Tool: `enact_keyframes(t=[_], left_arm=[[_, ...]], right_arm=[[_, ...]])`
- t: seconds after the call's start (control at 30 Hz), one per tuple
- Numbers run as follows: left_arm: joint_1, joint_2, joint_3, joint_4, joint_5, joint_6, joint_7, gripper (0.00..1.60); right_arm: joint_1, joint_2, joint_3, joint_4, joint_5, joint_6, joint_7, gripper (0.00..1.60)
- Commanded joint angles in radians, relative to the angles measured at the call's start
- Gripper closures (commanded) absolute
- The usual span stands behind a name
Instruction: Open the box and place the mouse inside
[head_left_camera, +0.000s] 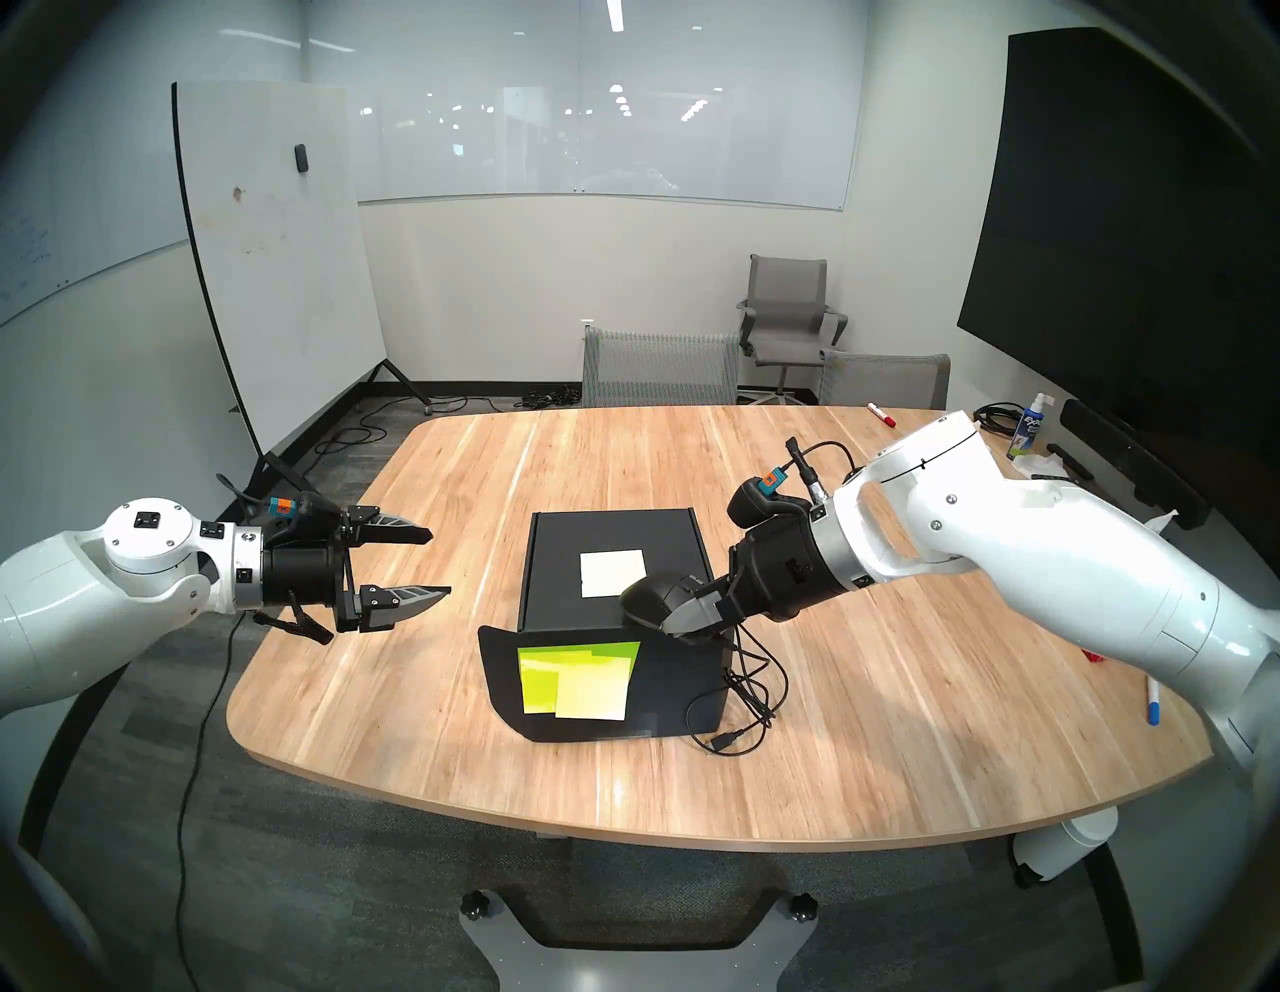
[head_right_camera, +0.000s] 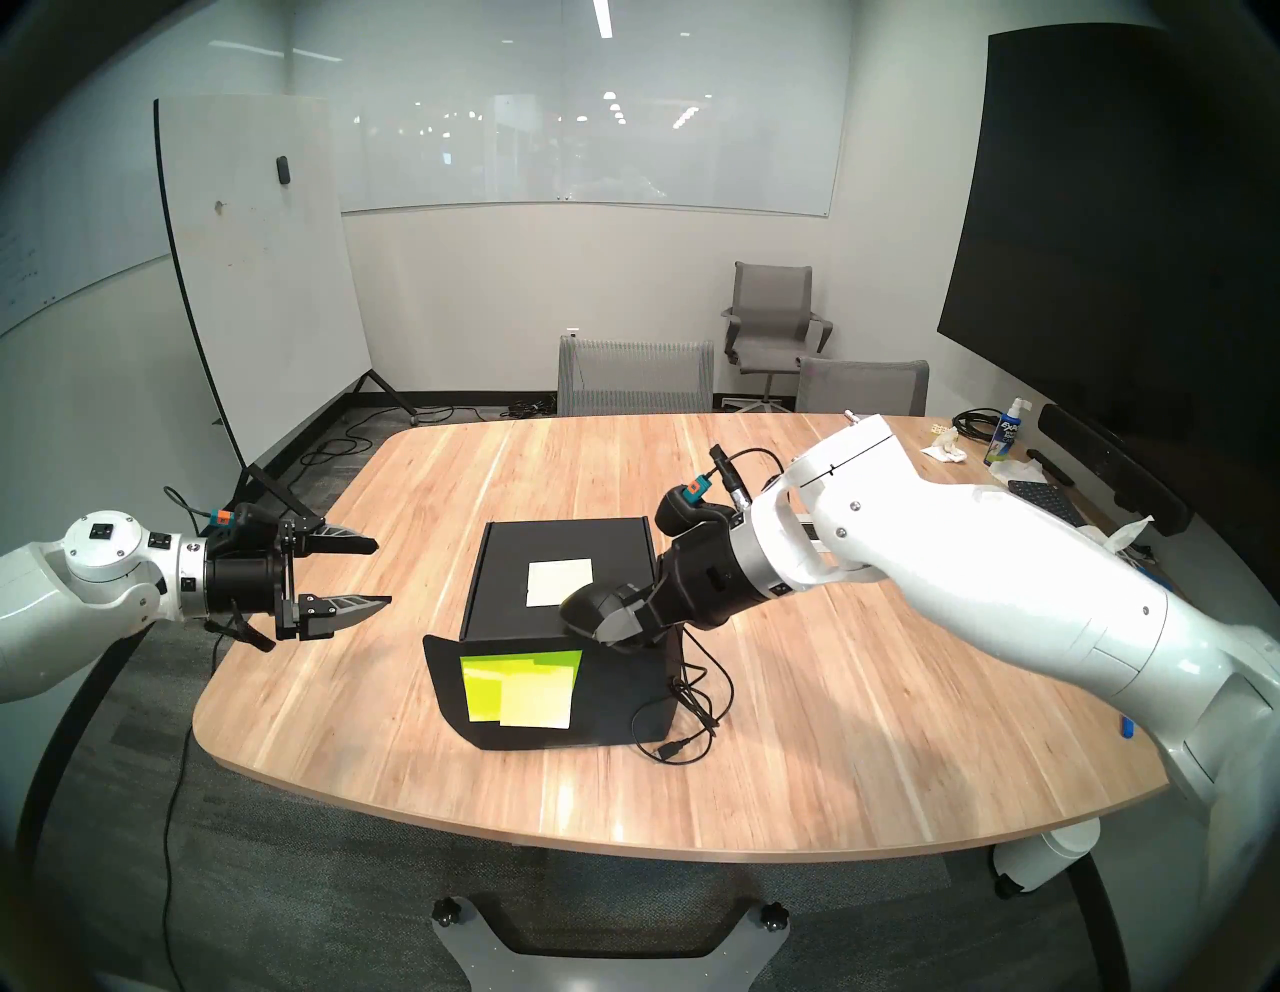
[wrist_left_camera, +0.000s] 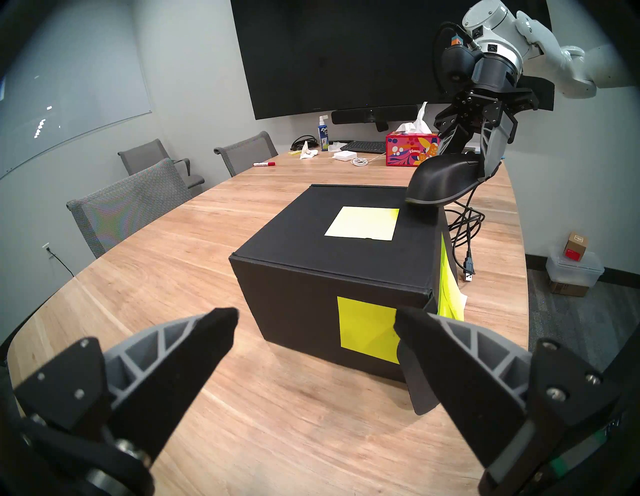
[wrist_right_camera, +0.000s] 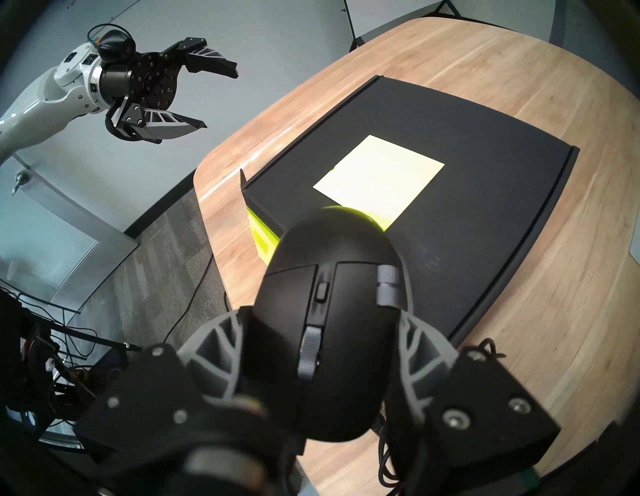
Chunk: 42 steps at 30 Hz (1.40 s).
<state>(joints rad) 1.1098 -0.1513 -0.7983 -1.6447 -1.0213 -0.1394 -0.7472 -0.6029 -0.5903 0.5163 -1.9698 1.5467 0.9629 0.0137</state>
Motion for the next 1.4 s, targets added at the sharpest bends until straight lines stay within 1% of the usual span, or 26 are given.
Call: enact_keyframes(t=[0.0, 0.13, 0.23, 0.57, 1.1, 1.37], left_arm=[[-0.012, 0.002, -0.013, 0.000, -0.006, -0.007, -0.002, 0.00], [-0.013, 0.002, -0.012, 0.000, -0.006, -0.007, -0.002, 0.00], [-0.013, 0.002, -0.012, 0.000, -0.006, -0.007, -0.002, 0.00], [-0.014, 0.002, -0.010, 0.000, -0.006, -0.008, -0.002, 0.00], [-0.016, 0.003, -0.008, 0.000, -0.007, -0.008, -0.002, 0.00], [-0.017, 0.003, -0.007, 0.000, -0.007, -0.008, -0.002, 0.00]], right_arm=[[-0.012, 0.036, 0.023, -0.054, 0.083, -0.003, -0.091, 1.60], [-0.024, 0.055, 0.027, -0.069, 0.123, -0.006, -0.145, 1.60], [-0.040, 0.081, 0.032, -0.081, 0.140, -0.027, -0.167, 1.60], [-0.078, 0.139, 0.041, -0.103, 0.168, -0.070, -0.205, 1.60], [-0.118, 0.222, 0.056, -0.172, 0.268, -0.112, -0.296, 1.60], [-0.142, 0.253, 0.055, -0.196, 0.298, -0.146, -0.338, 1.60]])
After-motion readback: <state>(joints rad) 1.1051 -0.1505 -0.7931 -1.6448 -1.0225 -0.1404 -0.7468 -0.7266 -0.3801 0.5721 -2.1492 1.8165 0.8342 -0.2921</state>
